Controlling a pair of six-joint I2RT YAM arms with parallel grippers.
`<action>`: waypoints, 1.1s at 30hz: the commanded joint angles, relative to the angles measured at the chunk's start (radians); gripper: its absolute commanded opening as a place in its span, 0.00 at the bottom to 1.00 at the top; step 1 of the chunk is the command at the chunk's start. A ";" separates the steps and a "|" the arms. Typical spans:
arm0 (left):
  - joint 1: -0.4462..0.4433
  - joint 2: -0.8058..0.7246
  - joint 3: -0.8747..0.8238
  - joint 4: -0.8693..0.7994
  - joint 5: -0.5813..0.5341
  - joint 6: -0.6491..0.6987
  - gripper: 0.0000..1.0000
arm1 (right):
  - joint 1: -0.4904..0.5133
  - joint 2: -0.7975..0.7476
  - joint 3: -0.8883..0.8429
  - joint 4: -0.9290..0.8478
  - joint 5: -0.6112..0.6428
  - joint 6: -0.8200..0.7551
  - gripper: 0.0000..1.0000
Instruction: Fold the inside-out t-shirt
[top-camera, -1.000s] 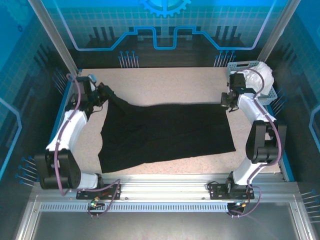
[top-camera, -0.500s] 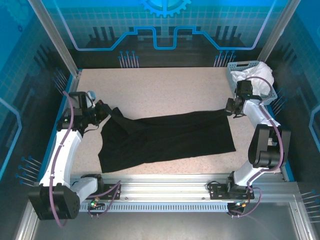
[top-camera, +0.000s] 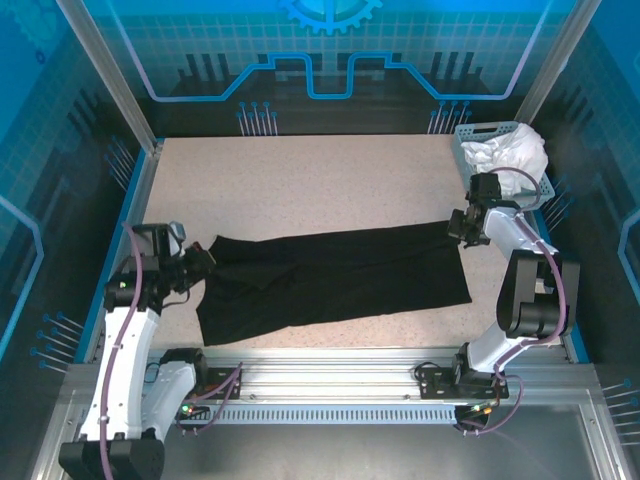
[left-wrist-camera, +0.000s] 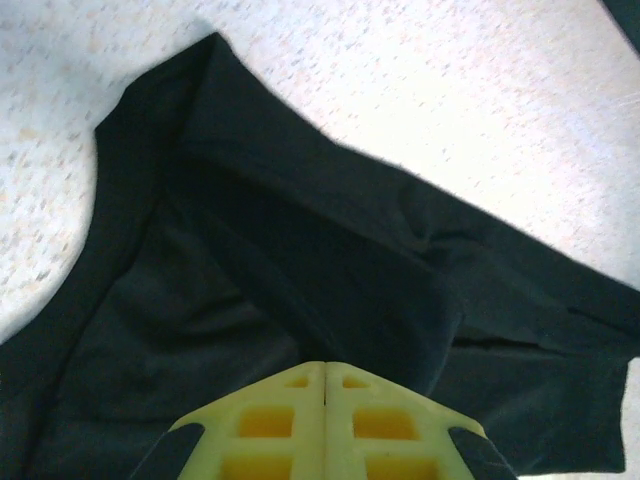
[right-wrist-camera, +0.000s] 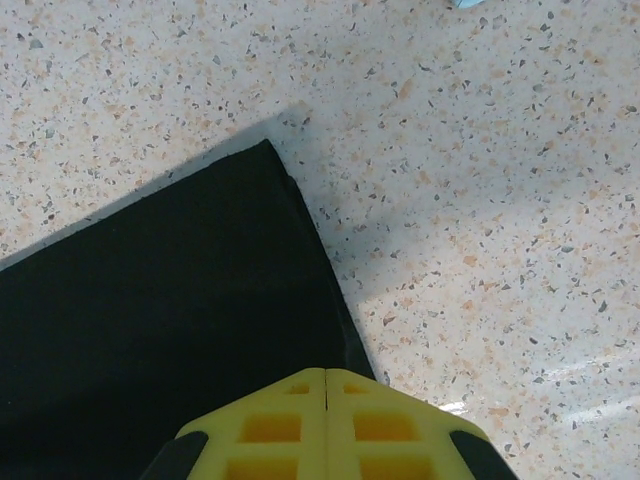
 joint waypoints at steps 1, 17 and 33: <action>-0.019 -0.031 -0.019 -0.076 -0.044 0.002 0.00 | -0.005 0.026 0.013 -0.002 -0.010 0.027 0.00; -0.018 0.059 -0.047 -0.026 0.030 0.001 0.00 | 0.901 -0.127 -0.118 0.472 0.003 -0.209 0.83; -0.017 0.050 -0.052 -0.018 0.055 0.005 0.00 | 1.358 0.349 0.045 0.989 0.401 -0.410 0.99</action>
